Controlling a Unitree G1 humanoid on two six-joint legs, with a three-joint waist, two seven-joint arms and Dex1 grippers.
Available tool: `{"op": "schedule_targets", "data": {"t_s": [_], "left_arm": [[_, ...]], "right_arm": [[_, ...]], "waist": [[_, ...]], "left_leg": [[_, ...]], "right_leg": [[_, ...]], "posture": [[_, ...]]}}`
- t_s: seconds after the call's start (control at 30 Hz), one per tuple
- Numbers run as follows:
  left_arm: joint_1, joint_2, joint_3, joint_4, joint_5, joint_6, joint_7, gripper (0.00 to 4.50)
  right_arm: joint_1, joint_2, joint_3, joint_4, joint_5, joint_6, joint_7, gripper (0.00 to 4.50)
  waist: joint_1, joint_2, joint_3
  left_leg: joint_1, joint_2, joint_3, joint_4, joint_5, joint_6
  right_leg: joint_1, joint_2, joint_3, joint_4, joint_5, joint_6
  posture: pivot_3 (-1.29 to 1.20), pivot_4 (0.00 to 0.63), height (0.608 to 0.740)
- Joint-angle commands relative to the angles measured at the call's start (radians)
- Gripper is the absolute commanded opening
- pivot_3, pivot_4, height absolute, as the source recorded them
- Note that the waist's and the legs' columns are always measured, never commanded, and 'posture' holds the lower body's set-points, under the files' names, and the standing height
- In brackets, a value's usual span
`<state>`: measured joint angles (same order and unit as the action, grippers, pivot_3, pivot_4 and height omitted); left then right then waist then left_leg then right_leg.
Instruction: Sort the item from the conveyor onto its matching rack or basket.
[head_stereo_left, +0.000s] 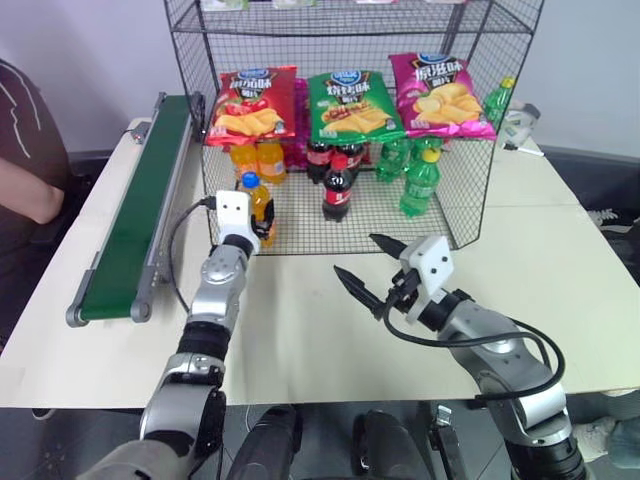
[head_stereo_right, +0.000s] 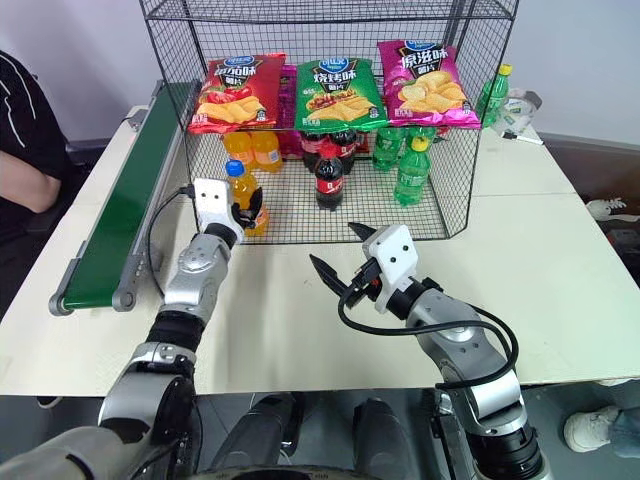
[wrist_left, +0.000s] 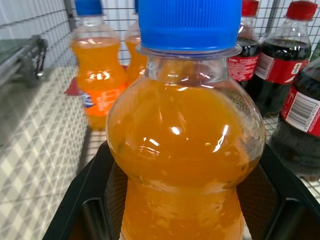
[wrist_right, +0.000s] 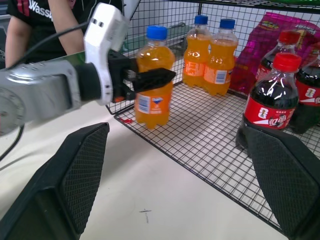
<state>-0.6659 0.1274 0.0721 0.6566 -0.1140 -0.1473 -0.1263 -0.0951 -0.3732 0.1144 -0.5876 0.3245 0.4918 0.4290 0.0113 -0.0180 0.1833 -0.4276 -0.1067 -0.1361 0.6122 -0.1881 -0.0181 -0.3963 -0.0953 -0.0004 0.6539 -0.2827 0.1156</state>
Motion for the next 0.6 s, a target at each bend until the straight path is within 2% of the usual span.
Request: {"op": "schedule_targets", "data": {"t_s": [0.03,0.23,0.5,0.53,0.6], "left_arm": [[-0.097,0.000,0.028,0.132,0.018,-0.148,0.026,2.41],[-0.164,0.007,0.054,0.292,0.019,-0.246,0.058,2.41],[-0.168,-0.005,0.096,0.346,-0.032,-0.258,-0.029,2.41],[-0.166,-0.005,0.101,0.344,-0.036,-0.254,-0.035,3.44],[-0.159,-0.001,0.105,0.332,-0.037,-0.257,-0.035,4.34]], "right_arm": [[-0.011,0.005,-0.001,-0.055,-0.007,-0.008,-0.013,4.50],[-0.008,0.007,-0.002,-0.074,-0.008,0.003,-0.033,4.50],[-0.030,0.012,0.021,-0.109,-0.008,0.045,-0.065,4.50],[-0.032,0.010,0.020,-0.111,-0.005,0.049,-0.065,4.50],[-0.035,0.002,0.007,-0.114,0.005,0.056,-0.059,4.50]], "waist": [[0.000,0.000,0.000],[-0.001,0.000,0.000],[-0.001,0.000,0.000],[-0.001,0.000,0.000],[-0.001,0.000,0.000]], "left_leg": [[0.000,0.000,0.000,0.000,0.000,0.000],[0.000,0.000,0.000,0.000,0.000,0.000],[0.000,0.000,0.000,0.001,0.000,0.000],[0.000,0.000,0.000,0.001,0.000,0.000],[0.000,0.000,0.000,0.001,0.000,0.000]], "right_leg": [[0.000,0.000,0.000,0.000,0.000,0.000],[0.000,0.000,0.000,0.001,0.000,0.000],[0.000,0.001,0.000,0.001,0.000,0.000],[0.000,0.001,0.000,0.001,0.000,0.000],[0.000,0.001,0.000,0.001,0.000,0.000]], "posture": [[0.00,0.150,0.740],[0.00,0.150,0.740],[0.00,0.150,0.740],[0.00,0.150,0.740],[0.00,0.150,0.740]]}}
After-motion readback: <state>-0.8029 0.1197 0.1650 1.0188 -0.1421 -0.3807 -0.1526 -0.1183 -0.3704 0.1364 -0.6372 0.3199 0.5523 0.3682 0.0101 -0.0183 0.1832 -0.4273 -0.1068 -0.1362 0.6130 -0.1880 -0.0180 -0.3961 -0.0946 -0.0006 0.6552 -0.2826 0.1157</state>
